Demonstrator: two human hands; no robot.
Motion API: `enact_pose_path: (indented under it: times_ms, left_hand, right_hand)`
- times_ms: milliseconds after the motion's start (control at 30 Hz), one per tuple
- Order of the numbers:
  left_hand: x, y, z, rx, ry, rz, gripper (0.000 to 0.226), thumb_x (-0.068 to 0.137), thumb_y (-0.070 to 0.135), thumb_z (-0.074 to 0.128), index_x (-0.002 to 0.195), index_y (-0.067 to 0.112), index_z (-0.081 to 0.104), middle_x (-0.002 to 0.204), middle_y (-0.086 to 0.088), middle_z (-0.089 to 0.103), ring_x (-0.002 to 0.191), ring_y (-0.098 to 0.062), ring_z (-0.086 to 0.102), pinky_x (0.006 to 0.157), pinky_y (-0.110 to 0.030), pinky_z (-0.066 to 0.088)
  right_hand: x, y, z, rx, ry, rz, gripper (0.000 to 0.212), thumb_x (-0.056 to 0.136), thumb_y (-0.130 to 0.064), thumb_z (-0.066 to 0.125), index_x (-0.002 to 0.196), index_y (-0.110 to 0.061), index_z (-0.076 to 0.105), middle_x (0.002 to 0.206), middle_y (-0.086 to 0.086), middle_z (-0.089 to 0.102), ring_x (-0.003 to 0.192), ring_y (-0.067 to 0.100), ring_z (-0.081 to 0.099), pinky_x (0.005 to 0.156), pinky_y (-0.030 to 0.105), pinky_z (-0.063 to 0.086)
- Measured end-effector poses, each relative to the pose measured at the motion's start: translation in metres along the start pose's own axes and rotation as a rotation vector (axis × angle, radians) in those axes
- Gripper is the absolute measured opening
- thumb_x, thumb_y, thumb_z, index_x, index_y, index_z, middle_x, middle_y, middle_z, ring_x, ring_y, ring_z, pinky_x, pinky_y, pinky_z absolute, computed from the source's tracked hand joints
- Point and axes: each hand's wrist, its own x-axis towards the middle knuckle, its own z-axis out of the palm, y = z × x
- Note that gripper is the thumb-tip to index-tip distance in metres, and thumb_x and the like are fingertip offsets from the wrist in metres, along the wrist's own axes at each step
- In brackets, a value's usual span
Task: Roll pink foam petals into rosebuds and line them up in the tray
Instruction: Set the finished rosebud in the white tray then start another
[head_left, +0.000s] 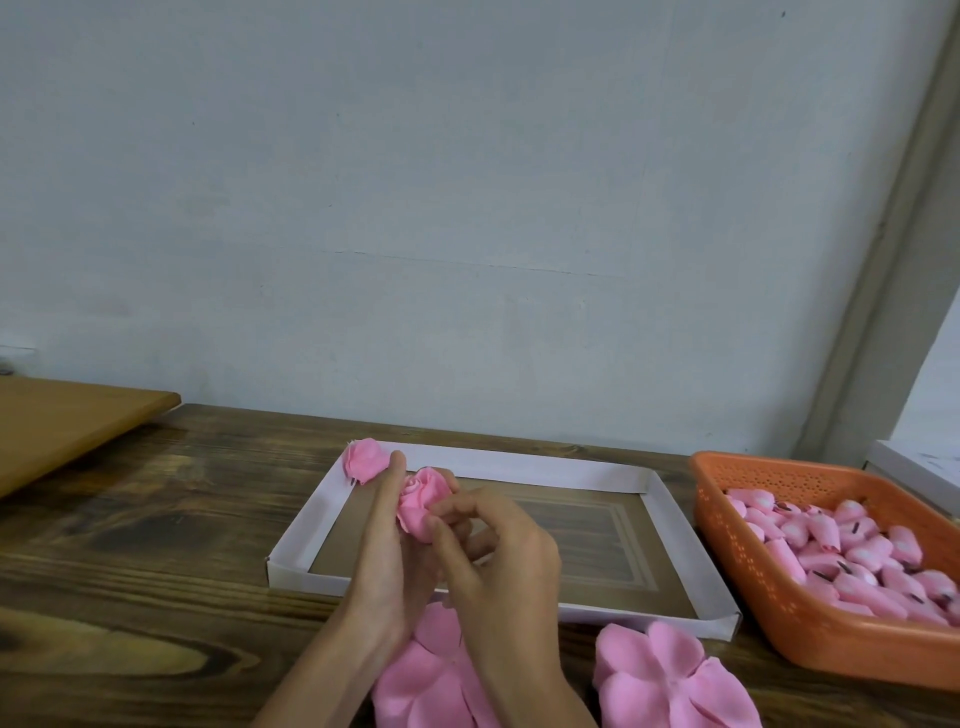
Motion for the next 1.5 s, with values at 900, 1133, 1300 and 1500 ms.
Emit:
enact_pose_path:
  times_ms: [900,1133,1300,1500]
  left_hand:
    - [-0.008,0.008,0.023,0.558,0.151,0.312,0.016,0.086,-0.019,0.060,0.078,-0.006,0.055,0.072,-0.014,0.042,0.062,-0.020,0.043,0.055,-0.029,0.039]
    - [-0.010,0.006,0.023,0.645,0.223,0.372,0.021,0.075,0.007,0.075,0.068,0.002,0.055,0.045,0.002,0.043,0.038,-0.008,0.040,0.050,-0.026,0.031]
    - [-0.012,0.007,0.013,0.643,0.229,0.312,0.014,0.078,0.008,0.074,0.074,0.007,0.060,0.054,-0.003,0.053,0.047,-0.016,0.050,0.055,-0.027,0.039]
    - [-0.005,0.011,0.009,0.773,0.253,0.339,0.016,0.072,0.016,0.068,0.062,0.010,0.056,0.057,-0.006,0.049,0.051,-0.017,0.046,0.051,-0.027,0.038]
  right_hand:
    - [0.022,0.007,-0.029,-0.219,-0.382,-0.418,0.042,0.092,-0.042,0.069,0.132,-0.038,0.062,0.143,-0.022,0.045,0.126,0.008,0.052,0.100,0.029,0.048]
    - [0.020,0.007,-0.026,-0.203,-0.313,-0.452,0.038,0.090,-0.041,0.071,0.127,-0.034,0.067,0.141,-0.021,0.050,0.121,0.008,0.056,0.093,0.030,0.052]
    - [0.019,0.011,-0.023,-0.183,-0.320,-0.431,0.035,0.092,-0.040,0.071,0.126,-0.031,0.068,0.138,-0.017,0.054,0.120,0.009,0.056,0.091,0.032,0.053]
    - [0.021,0.012,-0.021,-0.097,-0.340,-0.348,0.027,0.100,-0.037,0.064,0.127,-0.040,0.064,0.130,-0.025,0.059,0.120,0.010,0.060,0.094,0.027,0.051]
